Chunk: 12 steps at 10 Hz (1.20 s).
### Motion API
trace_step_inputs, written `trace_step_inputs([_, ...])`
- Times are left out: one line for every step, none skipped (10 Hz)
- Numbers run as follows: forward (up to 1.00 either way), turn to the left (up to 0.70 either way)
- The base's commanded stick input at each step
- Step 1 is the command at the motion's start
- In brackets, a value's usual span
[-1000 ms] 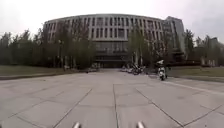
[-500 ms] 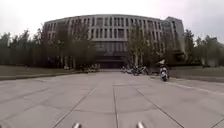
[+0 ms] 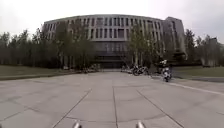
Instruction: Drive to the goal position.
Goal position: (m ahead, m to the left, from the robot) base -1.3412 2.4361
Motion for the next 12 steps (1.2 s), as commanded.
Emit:
trace_step_inputs([0.50, 0.00])
trace_step_inputs([0.50, 0.00])
trace_step_inputs([0.50, 0.00])
trace_step_inputs([0.50, 0.00])
trace_step_inputs([0.50, 0.00])
trace_step_inputs([0.50, 0.00])
trace_step_inputs([0.50, 0.00])
trace_step_inputs([0.50, 0.00])
trace_step_inputs([0.50, 0.00])
trace_step_inputs([0.50, 0.00])
trace_step_inputs([0.50, 0.00])
trace_step_inputs([0.50, 0.00])
